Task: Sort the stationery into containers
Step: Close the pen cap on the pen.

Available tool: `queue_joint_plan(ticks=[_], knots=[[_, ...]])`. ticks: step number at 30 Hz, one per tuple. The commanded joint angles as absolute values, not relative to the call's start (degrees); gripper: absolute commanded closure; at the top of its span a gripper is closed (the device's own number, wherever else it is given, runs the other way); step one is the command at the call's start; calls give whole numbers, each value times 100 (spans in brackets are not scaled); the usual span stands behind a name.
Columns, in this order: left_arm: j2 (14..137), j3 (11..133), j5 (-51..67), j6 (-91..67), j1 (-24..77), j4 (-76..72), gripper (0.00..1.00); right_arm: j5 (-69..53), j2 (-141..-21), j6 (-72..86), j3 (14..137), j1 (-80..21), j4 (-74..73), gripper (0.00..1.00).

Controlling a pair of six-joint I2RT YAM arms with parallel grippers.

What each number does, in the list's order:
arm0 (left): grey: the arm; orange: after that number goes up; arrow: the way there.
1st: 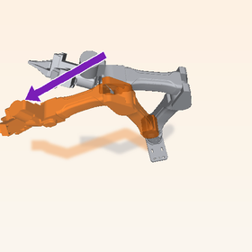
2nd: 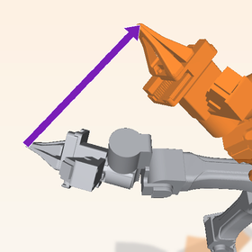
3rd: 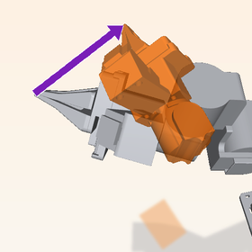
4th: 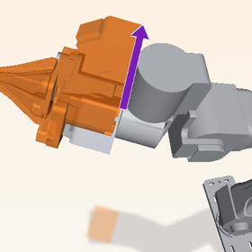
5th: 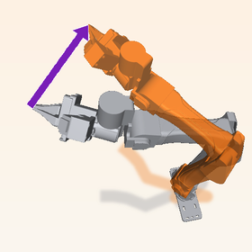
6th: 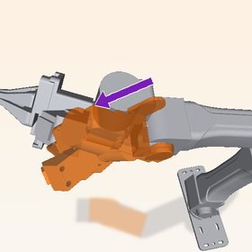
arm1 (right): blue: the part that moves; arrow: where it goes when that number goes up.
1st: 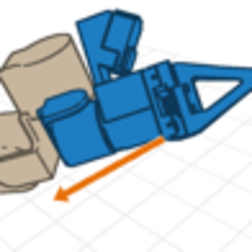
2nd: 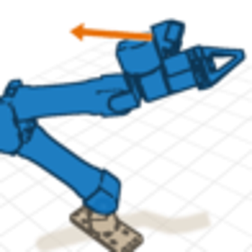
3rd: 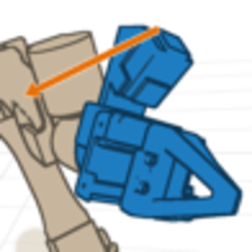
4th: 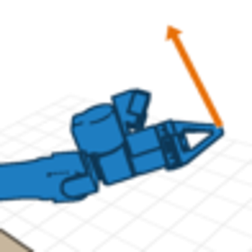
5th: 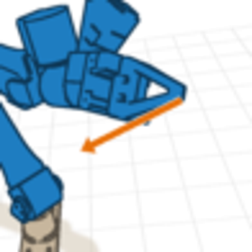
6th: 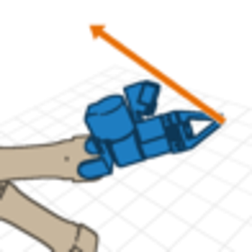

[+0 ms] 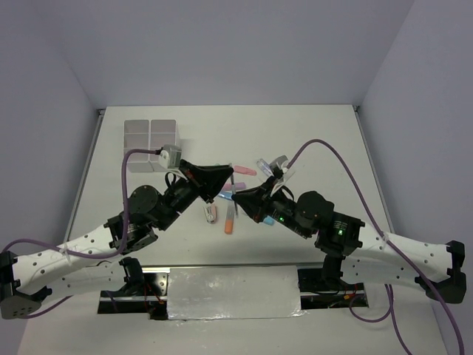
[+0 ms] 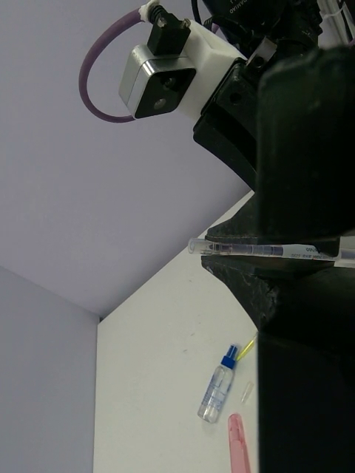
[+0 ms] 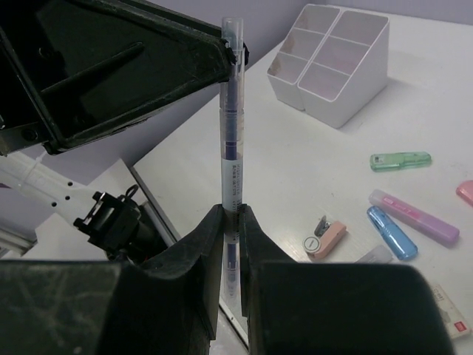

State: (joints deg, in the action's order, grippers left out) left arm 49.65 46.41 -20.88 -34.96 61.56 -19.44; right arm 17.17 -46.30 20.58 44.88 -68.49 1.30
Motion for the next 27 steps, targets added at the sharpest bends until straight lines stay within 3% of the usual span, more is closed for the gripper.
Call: queue_joint_plan(ticks=[1, 7, 10, 11, 13, 19, 23, 25, 26, 27], knots=[[5001, 4658, -1688, -3490, 6205, -1266, 100, 2083, -4386, 1723, 5071, -6838, 1256, 100], [5115, 4588, -1626, -3463, 6205, -1160, 100, 1706, -4552, 1635, 5282, -6829, 1319, 100], [5098, 4649, -1661, -3463, 6205, -1090, 86, 1539, -4676, 1574, 5335, -6847, 1204, 100], [5054, 4658, -1679, -3437, 6205, -1072, 75, 1538, -4676, 1591, 5309, -6838, 1143, 100], [4993, 4711, -1757, -3410, 6205, -994, 70, 1521, -4693, 1591, 5256, -6847, 1125, 100], [4851, 4834, -1784, -3261, 6214, -975, 70, 1529, -4711, 1687, 5177, -6847, 1072, 100], [4887, 4922, -1636, -3208, 6205, -940, 100, 1459, -4746, 1696, 5186, -6847, 1072, 100], [4887, 4896, -1477, -3086, 6205, -1019, 100, 1407, -4746, 1688, 5168, -6847, 1116, 100], [4869, 4869, -1363, -3050, 6205, -1133, 100, 1250, -4746, 1670, 5159, -6838, 1108, 96], [4852, 4800, -1127, -3006, 6205, -1203, 100, 1144, -4755, 1626, 5168, -6820, 1073, 85]])
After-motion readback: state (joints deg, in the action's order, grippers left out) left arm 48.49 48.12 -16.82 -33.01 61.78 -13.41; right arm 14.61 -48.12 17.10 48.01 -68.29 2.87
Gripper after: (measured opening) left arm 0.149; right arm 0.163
